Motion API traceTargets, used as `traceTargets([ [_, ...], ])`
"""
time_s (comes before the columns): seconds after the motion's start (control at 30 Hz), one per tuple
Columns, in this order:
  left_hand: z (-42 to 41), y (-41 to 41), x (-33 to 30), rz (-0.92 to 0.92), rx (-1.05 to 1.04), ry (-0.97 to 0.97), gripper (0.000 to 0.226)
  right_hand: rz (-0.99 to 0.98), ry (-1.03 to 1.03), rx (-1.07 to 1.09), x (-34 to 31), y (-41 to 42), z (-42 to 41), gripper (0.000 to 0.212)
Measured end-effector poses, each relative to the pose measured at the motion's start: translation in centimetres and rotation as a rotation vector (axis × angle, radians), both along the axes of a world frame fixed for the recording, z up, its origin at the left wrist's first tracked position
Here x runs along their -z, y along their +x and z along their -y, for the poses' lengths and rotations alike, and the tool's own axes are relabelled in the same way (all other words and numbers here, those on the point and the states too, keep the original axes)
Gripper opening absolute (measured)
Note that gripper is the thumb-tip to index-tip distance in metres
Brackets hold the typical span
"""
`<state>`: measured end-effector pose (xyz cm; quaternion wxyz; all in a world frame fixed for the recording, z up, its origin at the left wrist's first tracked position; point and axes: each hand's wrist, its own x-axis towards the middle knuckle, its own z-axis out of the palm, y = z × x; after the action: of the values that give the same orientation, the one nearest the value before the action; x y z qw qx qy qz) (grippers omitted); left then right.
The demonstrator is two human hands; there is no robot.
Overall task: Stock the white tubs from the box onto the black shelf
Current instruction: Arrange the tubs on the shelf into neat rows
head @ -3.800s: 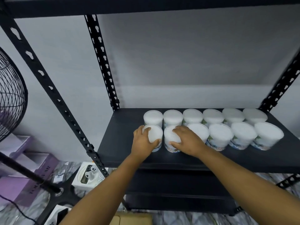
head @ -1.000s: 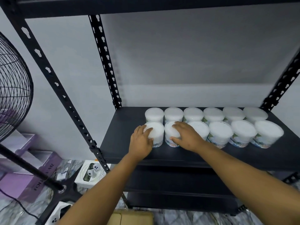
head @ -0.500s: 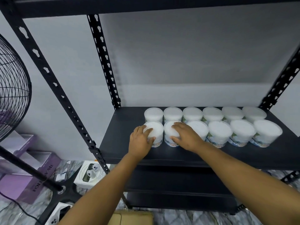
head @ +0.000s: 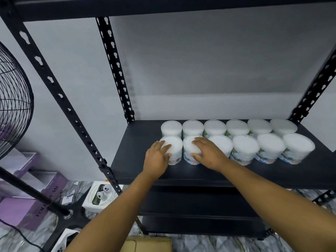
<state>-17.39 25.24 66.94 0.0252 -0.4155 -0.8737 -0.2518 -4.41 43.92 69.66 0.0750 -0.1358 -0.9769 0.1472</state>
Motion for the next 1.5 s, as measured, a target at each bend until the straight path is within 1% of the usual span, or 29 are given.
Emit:
traceTargets([
  [0.2,-0.2,0.3,-0.2,0.028,-0.027,0.029,0.048,-0.005,0.014,-0.001,0.1,0.0,0.0,0.056],
  [0.37,0.0,-0.1,0.0,0.086,0.012,0.055,0.041,0.012,-0.005,0.000,0.1,-0.1,-0.1,0.057],
  [0.87,0.3,-0.8,0.0,0.166,0.058,0.094,0.040,0.027,-0.043,-0.032,-0.5,0.4,-0.6,0.055],
  [1.17,0.3,-0.9,0.0,0.149,0.050,0.072,0.041,0.079,-0.056,-0.041,-0.7,0.7,-1.1,0.055],
  [1.33,0.3,-0.9,-0.1,0.127,0.055,0.068,0.042,0.073,-0.066,-0.033,-0.8,0.6,-1.1,0.058],
  [1.5,0.1,-0.5,-0.5,0.085,0.039,0.072,0.053,0.050,-0.061,0.009,-0.5,0.6,-0.5,0.066],
])
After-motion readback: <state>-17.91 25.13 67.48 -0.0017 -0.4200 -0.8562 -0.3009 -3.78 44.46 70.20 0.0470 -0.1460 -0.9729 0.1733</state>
